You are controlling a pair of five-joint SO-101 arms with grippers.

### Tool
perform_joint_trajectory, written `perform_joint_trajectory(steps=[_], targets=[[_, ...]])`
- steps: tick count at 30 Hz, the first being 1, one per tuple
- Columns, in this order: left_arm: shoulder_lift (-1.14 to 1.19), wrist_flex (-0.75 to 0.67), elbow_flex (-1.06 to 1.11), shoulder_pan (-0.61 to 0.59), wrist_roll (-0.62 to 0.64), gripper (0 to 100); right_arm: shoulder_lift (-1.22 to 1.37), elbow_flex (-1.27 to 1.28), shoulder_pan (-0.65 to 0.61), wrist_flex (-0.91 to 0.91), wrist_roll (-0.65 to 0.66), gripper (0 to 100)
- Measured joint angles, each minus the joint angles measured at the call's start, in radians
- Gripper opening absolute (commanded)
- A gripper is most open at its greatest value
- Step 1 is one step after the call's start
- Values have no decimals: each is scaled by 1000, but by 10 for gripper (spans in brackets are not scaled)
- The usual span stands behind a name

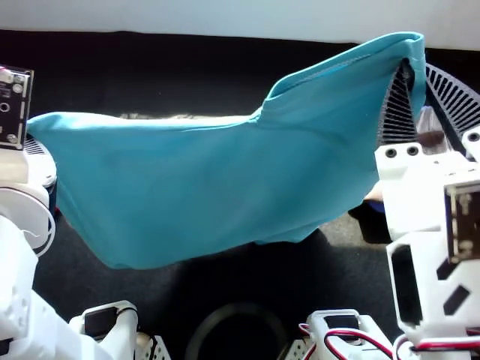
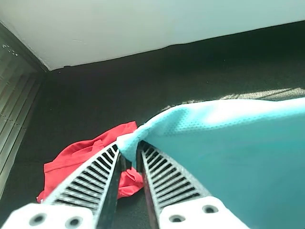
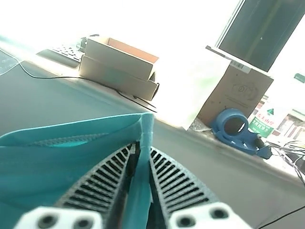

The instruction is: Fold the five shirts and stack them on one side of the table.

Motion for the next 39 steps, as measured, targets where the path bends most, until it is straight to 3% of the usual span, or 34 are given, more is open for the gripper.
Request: perform_joint_trajectory(steps=[18, 31, 39], targets=[[-183, 0, -2, 3, 0, 10, -2, -258, 0, -21, 253, 7], [-184, 0, -26, 3, 0, 10, -2, -256, 0, -21, 258, 7], [-72, -49, 229, 5, 0, 10, 129, -68, -2, -109, 181, 7]])
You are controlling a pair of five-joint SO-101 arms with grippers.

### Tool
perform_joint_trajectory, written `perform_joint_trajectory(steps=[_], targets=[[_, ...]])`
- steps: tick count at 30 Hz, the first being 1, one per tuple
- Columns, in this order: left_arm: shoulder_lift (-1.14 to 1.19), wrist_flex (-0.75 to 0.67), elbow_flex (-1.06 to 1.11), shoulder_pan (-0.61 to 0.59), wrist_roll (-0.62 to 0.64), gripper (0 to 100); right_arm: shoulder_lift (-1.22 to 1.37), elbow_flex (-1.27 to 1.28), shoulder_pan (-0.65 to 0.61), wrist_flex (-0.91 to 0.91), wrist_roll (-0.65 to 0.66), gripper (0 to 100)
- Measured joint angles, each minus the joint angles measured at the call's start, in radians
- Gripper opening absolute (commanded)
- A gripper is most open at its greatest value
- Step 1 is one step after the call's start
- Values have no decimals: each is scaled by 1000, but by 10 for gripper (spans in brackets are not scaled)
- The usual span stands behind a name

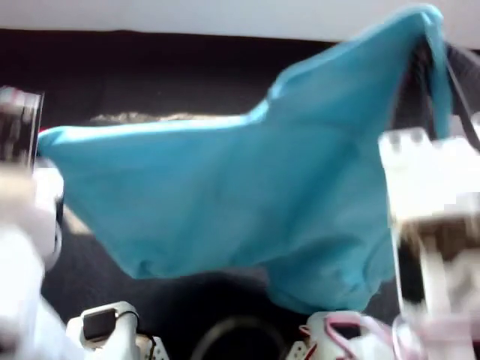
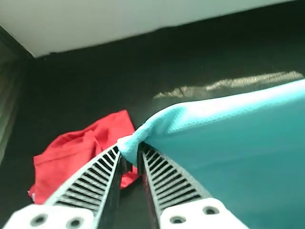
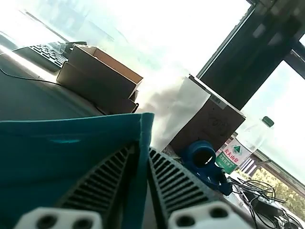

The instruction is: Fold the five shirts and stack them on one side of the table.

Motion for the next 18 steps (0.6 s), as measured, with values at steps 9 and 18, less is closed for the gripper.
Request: perform_joint_trajectory(steps=[9, 18], targets=[[253, -121, 14, 0, 0, 10, 207, 149, 0, -164, -46, 7], [339, 12, -264, 0, 0, 10, 204, 149, -11, -169, -46, 7]])
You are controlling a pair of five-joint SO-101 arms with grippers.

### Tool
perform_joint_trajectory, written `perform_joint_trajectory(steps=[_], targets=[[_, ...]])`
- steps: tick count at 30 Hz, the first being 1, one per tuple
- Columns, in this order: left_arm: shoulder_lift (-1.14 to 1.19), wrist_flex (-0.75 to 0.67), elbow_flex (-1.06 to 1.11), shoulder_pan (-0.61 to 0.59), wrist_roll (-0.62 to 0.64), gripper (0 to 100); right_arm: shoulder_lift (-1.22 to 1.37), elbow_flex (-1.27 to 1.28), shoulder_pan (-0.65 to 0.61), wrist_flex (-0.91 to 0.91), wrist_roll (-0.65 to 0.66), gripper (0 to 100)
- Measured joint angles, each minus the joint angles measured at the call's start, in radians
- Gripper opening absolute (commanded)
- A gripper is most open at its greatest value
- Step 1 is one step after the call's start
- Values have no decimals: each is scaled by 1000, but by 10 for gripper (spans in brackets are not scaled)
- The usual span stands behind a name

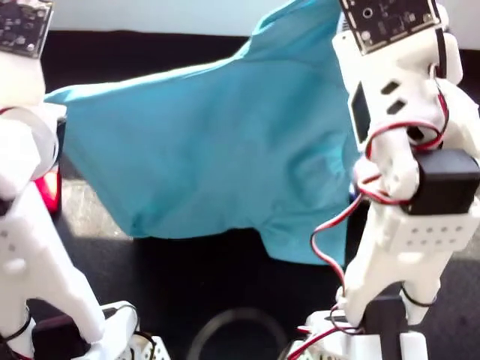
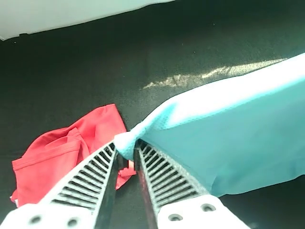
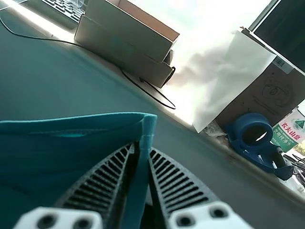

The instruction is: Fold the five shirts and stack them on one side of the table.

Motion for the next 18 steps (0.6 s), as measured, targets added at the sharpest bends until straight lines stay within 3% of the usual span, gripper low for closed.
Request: perform_joint_trajectory(steps=[9, 18], targets=[[-78, 37, -84, -32, 0, 10, -215, 5, -2, 66, 0, 7], [-382, 41, 103, -66, 0, 10, -377, 5, -2, 144, 0, 7]])
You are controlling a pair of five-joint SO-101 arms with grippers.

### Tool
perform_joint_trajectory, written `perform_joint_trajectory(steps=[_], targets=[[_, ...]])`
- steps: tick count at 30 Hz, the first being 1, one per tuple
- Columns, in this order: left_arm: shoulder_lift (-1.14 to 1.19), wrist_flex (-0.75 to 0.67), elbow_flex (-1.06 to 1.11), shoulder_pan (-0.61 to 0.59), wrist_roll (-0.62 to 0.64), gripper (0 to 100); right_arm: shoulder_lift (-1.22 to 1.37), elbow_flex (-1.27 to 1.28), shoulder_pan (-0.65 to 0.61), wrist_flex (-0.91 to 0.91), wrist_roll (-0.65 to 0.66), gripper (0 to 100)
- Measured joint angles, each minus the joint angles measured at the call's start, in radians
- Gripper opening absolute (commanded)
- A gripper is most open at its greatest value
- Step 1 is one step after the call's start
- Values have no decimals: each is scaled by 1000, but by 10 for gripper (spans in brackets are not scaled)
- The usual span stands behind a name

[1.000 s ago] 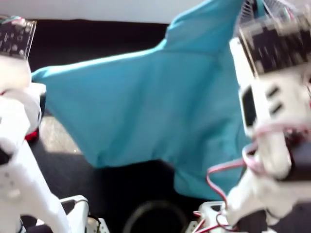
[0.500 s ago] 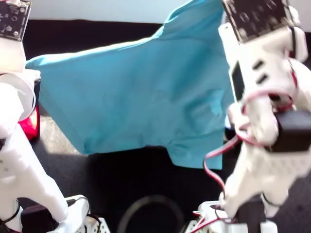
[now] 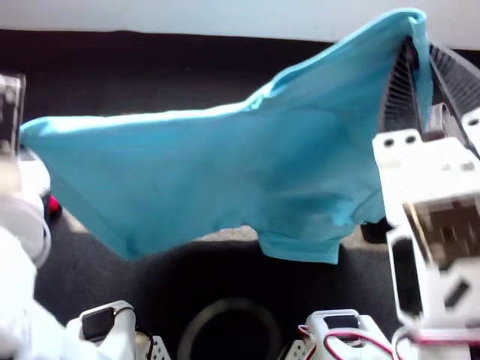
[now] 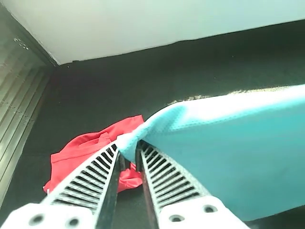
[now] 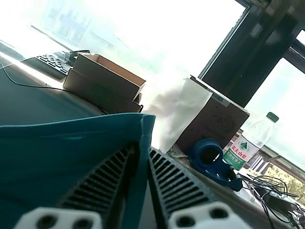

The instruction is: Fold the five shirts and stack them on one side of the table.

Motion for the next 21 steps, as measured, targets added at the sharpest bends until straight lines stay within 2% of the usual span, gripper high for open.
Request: perform_joint_trajectory(steps=[7, 14, 21], targets=[[-141, 0, 41, 0, 0, 10, -101, 0, 0, 0, 0, 7], [-183, 0, 43, 0, 0, 10, -187, -2, -63, 100, -49, 7], [-204, 2, 66, -2, 0, 10, -195, 0, -74, 97, -63, 7]])
